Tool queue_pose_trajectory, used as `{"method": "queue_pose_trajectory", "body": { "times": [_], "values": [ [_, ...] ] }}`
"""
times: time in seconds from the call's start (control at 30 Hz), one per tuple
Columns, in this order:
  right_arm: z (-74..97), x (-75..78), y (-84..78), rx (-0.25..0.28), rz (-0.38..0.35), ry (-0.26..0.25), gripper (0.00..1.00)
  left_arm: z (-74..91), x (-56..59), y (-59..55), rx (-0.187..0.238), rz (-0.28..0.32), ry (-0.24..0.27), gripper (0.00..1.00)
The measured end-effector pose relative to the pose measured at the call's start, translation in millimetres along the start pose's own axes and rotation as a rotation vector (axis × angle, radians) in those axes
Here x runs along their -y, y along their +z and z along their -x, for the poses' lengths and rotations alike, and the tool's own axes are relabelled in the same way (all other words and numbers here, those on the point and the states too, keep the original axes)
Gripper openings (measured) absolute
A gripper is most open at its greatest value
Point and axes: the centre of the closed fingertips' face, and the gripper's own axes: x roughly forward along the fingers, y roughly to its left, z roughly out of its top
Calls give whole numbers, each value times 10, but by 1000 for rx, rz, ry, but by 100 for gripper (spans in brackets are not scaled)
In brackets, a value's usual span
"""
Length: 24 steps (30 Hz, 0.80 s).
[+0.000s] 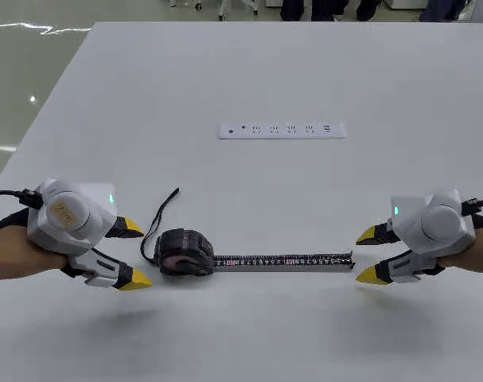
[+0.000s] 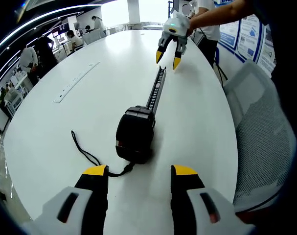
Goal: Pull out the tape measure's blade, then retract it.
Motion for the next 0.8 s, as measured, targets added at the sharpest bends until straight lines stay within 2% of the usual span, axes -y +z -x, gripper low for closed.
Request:
{"method": "queue_pose_trajectory", "body": {
  "times": [0.17,0.4,0.53,0.63,0.8],
  "values": [
    [39,-14,-18,19,-54,-29,42,44,32,-20,28,53,26,53],
    [138,-47,54,55,-136,-92,48,109,89,-2,72,108,50,55],
    [181,-133,98,75,-171,-111,51,159,130,25,97,132,73,58],
    [194,-205,82,68,-204,-118,56,193,160,19,108,149,83,61],
    [259,-233,123,102,-223,-157,60,250,195,4,135,177,112,65]
  ]
}}
